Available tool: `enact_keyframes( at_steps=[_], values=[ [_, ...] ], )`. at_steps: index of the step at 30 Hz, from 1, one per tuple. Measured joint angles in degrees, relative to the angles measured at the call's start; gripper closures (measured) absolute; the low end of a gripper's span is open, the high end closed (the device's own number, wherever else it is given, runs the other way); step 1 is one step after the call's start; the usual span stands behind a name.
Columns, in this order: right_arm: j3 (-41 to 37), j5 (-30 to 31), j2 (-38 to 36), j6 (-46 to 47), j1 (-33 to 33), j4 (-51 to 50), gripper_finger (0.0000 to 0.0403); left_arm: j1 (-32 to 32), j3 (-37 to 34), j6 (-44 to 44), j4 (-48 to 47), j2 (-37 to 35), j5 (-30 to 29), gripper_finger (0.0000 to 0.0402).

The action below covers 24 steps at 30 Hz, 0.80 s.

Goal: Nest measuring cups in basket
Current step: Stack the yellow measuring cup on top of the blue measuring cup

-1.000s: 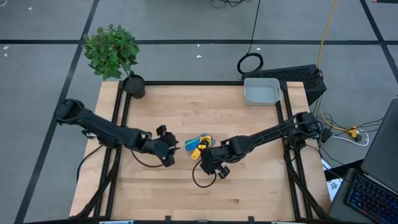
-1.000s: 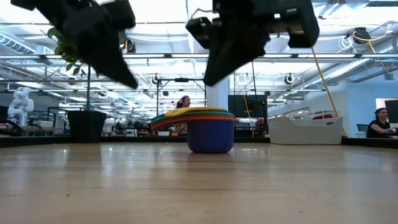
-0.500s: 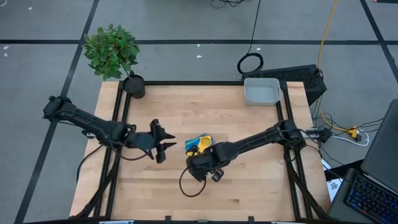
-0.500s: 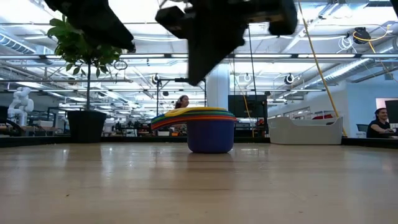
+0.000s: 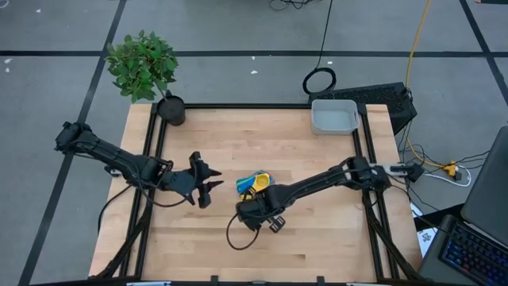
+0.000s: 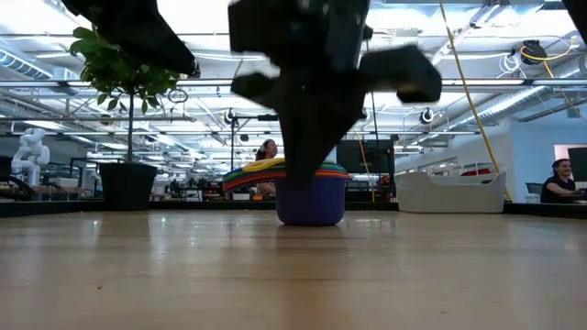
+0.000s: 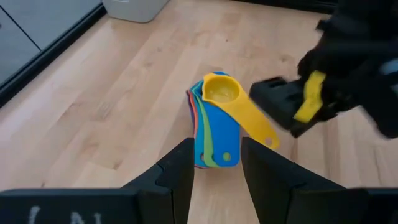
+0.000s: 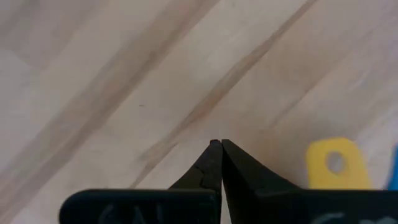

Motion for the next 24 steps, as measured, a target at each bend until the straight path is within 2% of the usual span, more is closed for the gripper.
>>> enact_keyframes(
  at_steps=[5, 13, 18, 24],
  values=[
    [-0.02, 0.13, 1.15, 0.06, -1.63, -2.01, 0.0403, -0.22, 0.00, 0.46, -0.35, 0.00, 0.00, 0.0266],
    [-0.02, 0.28, 1.08, 1.02, -3.68, 5.54, 0.0403, -0.21, 0.00, 1.27, -0.33, 0.02, -0.09, 0.0266],
    [-0.02, 8.82, 1.08, -0.09, -4.25, 8.83, 0.0403, -0.51, 0.00, 1.38, -0.35, 0.02, -0.11, 0.0266],
    [-0.02, 9.10, 1.04, 1.38, -4.38, 7.30, 0.0403, -0.51, 0.00, 1.47, -0.38, 0.02, -0.11, 0.0266]
  ],
)
